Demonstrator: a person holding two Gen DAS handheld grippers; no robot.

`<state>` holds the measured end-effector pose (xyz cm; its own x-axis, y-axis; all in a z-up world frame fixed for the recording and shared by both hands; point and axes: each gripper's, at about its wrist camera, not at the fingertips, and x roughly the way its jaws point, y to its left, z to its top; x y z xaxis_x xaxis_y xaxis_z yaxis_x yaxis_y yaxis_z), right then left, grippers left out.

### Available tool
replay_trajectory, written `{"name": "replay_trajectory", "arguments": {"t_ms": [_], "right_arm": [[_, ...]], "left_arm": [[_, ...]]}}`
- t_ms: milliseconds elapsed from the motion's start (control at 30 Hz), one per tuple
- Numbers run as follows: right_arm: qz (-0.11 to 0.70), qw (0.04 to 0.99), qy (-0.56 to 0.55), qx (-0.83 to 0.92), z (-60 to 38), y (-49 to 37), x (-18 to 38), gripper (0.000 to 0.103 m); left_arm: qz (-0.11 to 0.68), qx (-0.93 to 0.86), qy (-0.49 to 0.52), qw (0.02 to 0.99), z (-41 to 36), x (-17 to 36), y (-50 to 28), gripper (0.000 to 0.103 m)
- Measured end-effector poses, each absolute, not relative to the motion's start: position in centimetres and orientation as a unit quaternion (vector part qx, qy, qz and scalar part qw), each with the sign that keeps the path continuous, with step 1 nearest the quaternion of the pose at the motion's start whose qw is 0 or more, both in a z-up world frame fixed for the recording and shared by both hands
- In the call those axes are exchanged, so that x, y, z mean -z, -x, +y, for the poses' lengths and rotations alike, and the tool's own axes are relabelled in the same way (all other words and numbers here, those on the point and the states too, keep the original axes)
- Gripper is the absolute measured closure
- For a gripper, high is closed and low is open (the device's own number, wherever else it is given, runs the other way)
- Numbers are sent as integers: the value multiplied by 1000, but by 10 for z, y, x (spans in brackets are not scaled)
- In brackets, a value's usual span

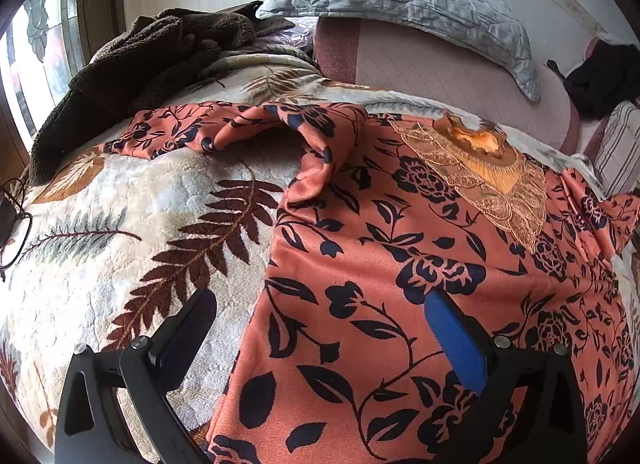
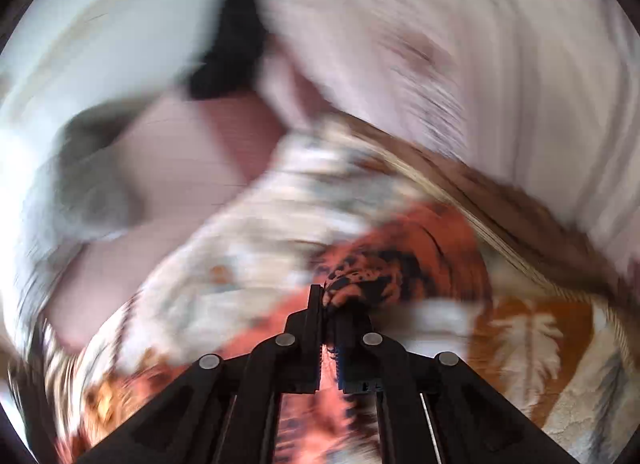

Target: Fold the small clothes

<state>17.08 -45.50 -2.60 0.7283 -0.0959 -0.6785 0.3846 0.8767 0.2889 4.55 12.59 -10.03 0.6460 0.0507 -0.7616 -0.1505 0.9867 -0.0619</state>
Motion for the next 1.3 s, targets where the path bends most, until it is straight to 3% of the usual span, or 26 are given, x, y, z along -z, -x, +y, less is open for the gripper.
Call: {"name": "replay_trajectory", "arguments": {"t_ms": [133, 233, 267, 367, 500, 733, 867, 1000, 1100, 1167, 1200, 1267, 1300], "right_arm": [[312, 932, -180, -33, -314, -151, -20, 98], [342, 904, -206, -152, -212, -141, 1, 94], [355, 893, -208, -181, -183, -139, 15, 88], [407, 862, -206, -221, -126, -135, 63, 26], [423, 842, -248, -227, -135, -106, 90, 26], [389, 849, -301, -195, -215, -48, 84, 26], [382, 840, -333, -192, -235, -48, 92, 24], [364, 849, -324, -206, -236, -50, 83, 24], [354, 850, -331, -205, -243, -48, 77, 24], [352, 847, -342, -205, -248, -48, 76, 24], [352, 846, -345, -206, -251, -48, 76, 24], [351, 845, -347, -204, -255, -49, 75, 24], [352, 845, -348, -202, -257, -50, 75, 24]], "left_arm": [[405, -65, 70, 909, 133, 94, -43, 0], [399, -72, 81, 910, 139, 91, -41, 0], [397, -74, 82, 911, 141, 90, -40, 0], [392, -81, 76, 913, 148, 88, -36, 0], [384, -81, 91, 915, 159, 84, -32, 0], [408, -9, 132, 903, 137, 66, -44, 0], [437, 58, 179, 879, 102, 46, -101, 0], [479, 55, 207, 851, 74, 67, -183, 2], [530, 8, 208, 822, 70, 105, -228, 29], [548, -34, 216, 807, 79, 124, -241, 58], [544, -50, 229, 806, 85, 128, -242, 65], [541, -66, 232, 806, 91, 125, -242, 96], [530, -66, 244, 809, 94, 118, -237, 96]]}}
